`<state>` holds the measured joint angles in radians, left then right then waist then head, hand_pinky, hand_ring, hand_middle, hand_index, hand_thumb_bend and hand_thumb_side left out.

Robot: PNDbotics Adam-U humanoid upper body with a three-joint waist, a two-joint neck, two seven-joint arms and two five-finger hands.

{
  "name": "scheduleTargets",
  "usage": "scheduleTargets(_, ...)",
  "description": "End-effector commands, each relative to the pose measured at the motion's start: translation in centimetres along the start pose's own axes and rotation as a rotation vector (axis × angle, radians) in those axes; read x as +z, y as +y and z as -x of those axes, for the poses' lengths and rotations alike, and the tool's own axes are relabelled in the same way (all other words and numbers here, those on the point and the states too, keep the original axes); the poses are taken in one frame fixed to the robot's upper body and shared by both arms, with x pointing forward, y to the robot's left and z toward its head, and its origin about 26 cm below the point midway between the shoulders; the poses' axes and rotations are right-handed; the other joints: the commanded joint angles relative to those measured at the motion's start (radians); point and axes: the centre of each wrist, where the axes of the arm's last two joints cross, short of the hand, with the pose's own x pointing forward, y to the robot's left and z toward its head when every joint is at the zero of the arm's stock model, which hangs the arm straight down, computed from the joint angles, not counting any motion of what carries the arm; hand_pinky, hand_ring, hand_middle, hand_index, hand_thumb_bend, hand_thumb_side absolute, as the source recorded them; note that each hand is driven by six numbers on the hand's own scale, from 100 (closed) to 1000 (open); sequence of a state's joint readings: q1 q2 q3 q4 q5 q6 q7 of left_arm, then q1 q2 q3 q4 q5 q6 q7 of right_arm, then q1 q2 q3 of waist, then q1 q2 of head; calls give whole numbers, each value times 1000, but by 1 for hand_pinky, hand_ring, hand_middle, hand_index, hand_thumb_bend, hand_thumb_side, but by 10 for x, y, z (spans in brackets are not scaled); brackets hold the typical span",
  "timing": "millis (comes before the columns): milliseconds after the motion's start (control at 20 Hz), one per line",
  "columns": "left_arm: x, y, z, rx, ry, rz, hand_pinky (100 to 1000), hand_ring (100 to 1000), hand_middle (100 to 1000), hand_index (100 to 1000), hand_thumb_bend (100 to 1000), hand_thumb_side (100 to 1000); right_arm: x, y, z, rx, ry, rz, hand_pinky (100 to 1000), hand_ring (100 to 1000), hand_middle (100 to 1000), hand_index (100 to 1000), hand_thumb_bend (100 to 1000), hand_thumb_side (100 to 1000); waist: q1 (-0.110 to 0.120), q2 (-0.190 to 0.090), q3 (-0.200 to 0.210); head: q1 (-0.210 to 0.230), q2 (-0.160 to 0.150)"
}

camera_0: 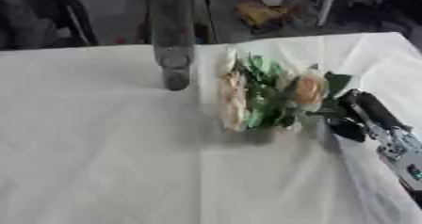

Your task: Arrange flowers into the vase.

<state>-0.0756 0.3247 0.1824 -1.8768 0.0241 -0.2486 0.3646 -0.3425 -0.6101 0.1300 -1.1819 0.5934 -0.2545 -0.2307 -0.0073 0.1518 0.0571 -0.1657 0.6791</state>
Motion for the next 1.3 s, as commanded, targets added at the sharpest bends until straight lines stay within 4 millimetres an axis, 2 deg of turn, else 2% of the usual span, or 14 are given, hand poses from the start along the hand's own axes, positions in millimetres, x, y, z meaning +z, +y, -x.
scheduleTargets(50, -5, 0, -5, 3, -23, 6, 682, 644, 620, 815, 358, 152, -3, -11, 3, -14, -4, 46, 100, 100, 100, 263, 100, 766, -1, -11, 2, -3, -4)
scheduleTargets(100, -5, 0, -5, 3, -23, 6, 682, 644, 620, 815, 357, 152, -3, -11, 3, -18, -6, 51, 100, 100, 100, 239, 100, 818, -1, -11, 2, -4, -4)
scheduleTargets(200, -5, 0, -5, 3, -24, 6, 682, 644, 620, 815, 357, 152, -3, -12, 3, -22, -11, 66, 100, 100, 100, 218, 100, 838, -2, -12, 2, -3, -4)
scheduleTargets(300, -5, 0, -5, 2, -24, 5, 682, 644, 620, 815, 357, 153, -4, -14, 2, -22, -21, 79, 100, 100, 100, 157, 100, 911, -3, -12, 2, -3, -4)
scheduleTargets(450, -5, 0, -5, 2, -24, 4, 682, 644, 620, 815, 356, 152, -6, -19, 0, -29, -37, 116, 100, 100, 100, 117, 100, 981, -5, -13, 2, -2, -4)
scheduleTargets(700, -5, 0, -5, -1, -24, 3, 682, 644, 620, 815, 355, 153, -10, -34, -8, -55, -64, 188, 100, 100, 100, 100, 100, 1000, -6, -16, 2, 1, -3)
scheduleTargets(850, -4, 1, -5, -5, -23, 4, 682, 644, 620, 816, 355, 153, -14, -54, -16, -66, -98, 227, 100, 100, 100, 100, 100, 997, -8, -20, 0, 2, -1)
scheduleTargets(1000, -4, 2, -4, -10, -21, 5, 682, 644, 620, 816, 355, 153, -19, -83, -25, -62, -141, 277, 100, 100, 100, 100, 100, 994, -12, -26, -1, 4, 3)
scheduleTargets(1300, -2, 3, -3, -19, -17, 15, 683, 645, 621, 816, 353, 153, -35, -154, -56, -42, -228, 419, 100, 100, 100, 100, 100, 1000, -23, -39, 0, 5, 6)
